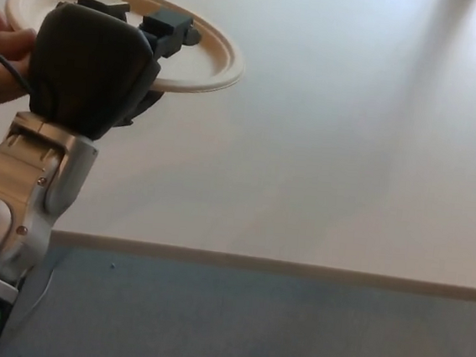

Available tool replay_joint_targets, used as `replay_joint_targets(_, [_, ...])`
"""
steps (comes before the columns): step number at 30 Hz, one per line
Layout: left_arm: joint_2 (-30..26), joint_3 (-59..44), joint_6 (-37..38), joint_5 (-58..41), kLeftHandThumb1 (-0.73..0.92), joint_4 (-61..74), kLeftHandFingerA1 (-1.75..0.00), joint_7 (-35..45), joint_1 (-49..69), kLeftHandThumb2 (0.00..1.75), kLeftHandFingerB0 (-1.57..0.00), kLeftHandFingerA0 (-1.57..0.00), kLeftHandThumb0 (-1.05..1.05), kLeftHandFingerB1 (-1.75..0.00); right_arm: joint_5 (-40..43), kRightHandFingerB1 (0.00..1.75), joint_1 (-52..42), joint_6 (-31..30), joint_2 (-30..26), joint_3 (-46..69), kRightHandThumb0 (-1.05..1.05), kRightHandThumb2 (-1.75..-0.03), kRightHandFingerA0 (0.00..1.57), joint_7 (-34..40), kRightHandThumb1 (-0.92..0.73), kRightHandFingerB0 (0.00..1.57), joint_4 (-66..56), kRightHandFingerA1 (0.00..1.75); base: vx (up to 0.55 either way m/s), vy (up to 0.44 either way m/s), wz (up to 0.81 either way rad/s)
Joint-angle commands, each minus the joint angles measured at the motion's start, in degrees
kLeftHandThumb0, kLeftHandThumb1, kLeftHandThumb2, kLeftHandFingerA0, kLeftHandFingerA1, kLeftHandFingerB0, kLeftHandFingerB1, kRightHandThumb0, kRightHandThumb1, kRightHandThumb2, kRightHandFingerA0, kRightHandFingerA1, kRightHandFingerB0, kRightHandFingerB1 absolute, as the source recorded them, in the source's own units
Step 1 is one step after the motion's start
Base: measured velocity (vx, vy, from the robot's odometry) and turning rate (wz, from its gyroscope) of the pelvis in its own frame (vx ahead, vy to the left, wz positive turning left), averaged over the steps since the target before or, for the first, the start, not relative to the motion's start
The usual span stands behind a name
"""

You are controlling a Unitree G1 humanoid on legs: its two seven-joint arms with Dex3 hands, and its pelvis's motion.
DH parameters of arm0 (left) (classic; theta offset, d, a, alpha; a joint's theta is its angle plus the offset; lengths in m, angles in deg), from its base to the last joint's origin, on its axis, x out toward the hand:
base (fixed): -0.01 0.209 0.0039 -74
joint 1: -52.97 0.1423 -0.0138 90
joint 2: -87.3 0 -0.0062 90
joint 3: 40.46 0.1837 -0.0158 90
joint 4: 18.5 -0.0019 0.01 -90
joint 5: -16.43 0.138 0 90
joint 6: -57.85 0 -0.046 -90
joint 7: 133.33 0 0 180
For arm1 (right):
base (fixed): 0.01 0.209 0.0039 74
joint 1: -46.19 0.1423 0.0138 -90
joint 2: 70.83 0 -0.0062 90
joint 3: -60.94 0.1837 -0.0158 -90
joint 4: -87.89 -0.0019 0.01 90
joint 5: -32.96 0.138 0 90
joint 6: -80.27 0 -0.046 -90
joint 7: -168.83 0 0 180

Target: A person passes a plate to the robot and the robot grabs it with its left hand and places it at the centre of the table infront of it

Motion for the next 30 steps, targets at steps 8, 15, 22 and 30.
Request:
replay_joint_targets(8, [0.9, 4.4, 6.0, -2.4, 0.63, -5.9, -1.31, -10.2, -2.8, 0.59, -0.8, -0.89, -0.22, -0.53, 0.1, 0.48, 0.4, -0.2, -0.5, 0.5, -0.83, -0.64, 0.25, -0.3, -0.83, 0.26, 0.0, 0.58, 0.0, 0.0, 0.0])
replay_joint_targets(15, [4.2, 9.0, 7.0, -1.8, 0.63, -13.0, -1.19, -15.2, -6.7, 0.59, -0.79, -0.9, -0.2, -0.53, -0.4, 0.47, 0.9, 0.2, -0.6, 0.0, -0.82, -0.65, 0.27, -0.2, -0.83, 0.27, 0.1, 0.57, 0.0, 0.0, 0.0])
replay_joint_targets(22, [7.4, 13.1, 7.2, -1.5, 0.62, -22.1, -1.3, -18.3, -11.6, 0.6, -0.79, -0.85, -0.24, -0.59, -0.8, 0.49, 1.2, 0.1, -0.5, -0.4, -0.82, -0.64, 0.27, 0.3, -0.84, 0.29, -1.0, 0.58, 0.0, 0.0, 0.0])
replay_joint_targets(30, [10.8, 15.9, 6.8, -3.4, 0.63, -36.4, -1.15, -18.7, -18.1, 0.58, -0.74, -0.94, -0.25, -0.52, -1.0, 0.54, 2.8, 0.4, -0.8, -1.0, -0.88, -1.11, 0.3, -0.4, -0.68, 0.25, -0.6, 0.62, 0.0, 0.0, 0.0])
